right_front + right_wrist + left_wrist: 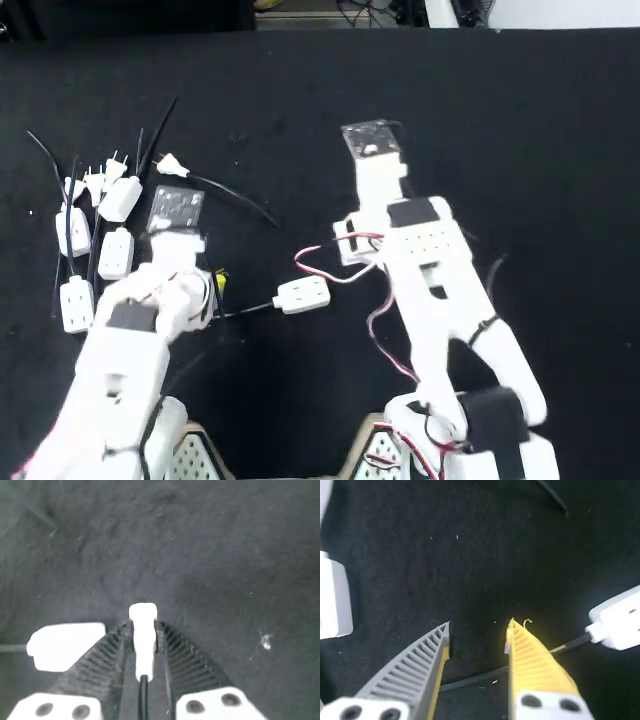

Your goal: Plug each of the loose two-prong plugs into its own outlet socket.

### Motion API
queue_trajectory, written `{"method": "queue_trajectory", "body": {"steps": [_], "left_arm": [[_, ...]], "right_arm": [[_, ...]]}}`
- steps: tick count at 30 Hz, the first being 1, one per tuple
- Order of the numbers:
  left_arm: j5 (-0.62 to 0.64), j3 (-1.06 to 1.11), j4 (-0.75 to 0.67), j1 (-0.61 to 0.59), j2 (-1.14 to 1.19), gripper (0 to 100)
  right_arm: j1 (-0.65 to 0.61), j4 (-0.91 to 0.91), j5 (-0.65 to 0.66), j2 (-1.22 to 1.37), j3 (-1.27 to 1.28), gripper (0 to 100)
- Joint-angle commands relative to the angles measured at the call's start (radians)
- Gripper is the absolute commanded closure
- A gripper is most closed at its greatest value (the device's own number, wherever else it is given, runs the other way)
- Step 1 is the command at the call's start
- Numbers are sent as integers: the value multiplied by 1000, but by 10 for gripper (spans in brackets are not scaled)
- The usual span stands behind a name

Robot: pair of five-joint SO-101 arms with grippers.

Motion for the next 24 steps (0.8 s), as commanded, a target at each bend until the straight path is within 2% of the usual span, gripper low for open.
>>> {"method": "queue_trajectory", "body": {"steps": [1,6,11,15,20,24], "left_arm": [[-20,-202,43,12,255,816],[-14,-489,236,51,488,816],[-15,-670,408,159,542,816],[-21,-661,405,260,555,816],[-21,-572,333,332,552,816],[-23,-535,334,383,549,816]], "right_arm": [[69,-133,-81,-71,61,988],[150,-270,-160,-102,156,988],[199,-313,-163,-97,168,988],[239,-319,-167,-97,171,988],[267,-319,-167,-97,165,988],[259,-319,-167,-97,166,988]]}}
